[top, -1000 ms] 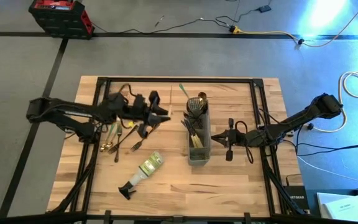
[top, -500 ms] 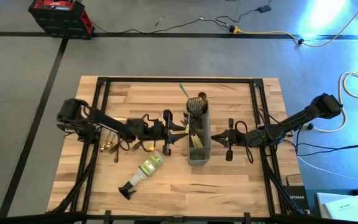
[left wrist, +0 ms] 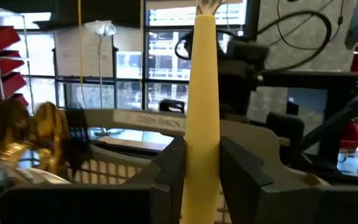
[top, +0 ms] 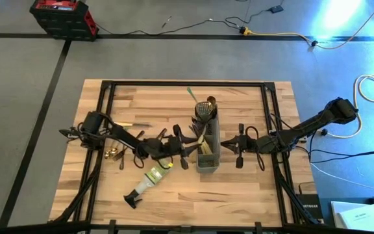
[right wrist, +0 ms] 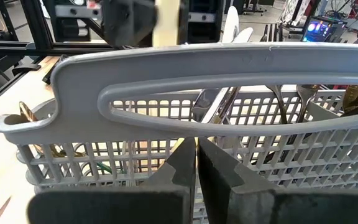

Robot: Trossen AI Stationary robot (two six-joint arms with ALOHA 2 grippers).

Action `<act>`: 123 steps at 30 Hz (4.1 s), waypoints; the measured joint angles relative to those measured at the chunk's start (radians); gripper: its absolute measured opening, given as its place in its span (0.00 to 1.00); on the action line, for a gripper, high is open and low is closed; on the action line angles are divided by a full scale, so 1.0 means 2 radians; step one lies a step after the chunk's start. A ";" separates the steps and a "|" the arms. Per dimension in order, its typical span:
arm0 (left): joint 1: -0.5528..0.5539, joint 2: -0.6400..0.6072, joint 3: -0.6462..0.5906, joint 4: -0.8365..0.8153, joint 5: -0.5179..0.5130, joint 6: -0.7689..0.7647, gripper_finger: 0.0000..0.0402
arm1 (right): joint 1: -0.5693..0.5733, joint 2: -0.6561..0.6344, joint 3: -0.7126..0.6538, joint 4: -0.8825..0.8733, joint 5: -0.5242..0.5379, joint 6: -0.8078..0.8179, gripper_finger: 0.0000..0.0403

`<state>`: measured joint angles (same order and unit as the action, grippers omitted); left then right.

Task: Sort silverware
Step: Put the table knife into the silverware basket

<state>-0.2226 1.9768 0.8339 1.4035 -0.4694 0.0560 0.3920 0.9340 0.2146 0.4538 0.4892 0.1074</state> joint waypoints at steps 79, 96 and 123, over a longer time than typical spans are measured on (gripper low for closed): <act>-0.060 -0.298 0.001 -0.559 -0.205 0.127 0.41 | 0.000 0.000 0.000 -0.008 -0.001 0.011 0.00; 0.214 -0.415 -0.070 -1.120 0.064 -0.247 0.41 | 0.000 0.000 0.000 -0.005 -0.002 0.011 0.00; 0.375 -0.141 0.019 -1.322 0.044 0.098 0.41 | 0.000 0.000 0.000 -0.023 -0.002 0.027 0.00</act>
<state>0.5264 1.6944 0.8715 -1.2403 -0.3819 0.2519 0.3923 0.9337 0.2146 0.4072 0.4854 0.1604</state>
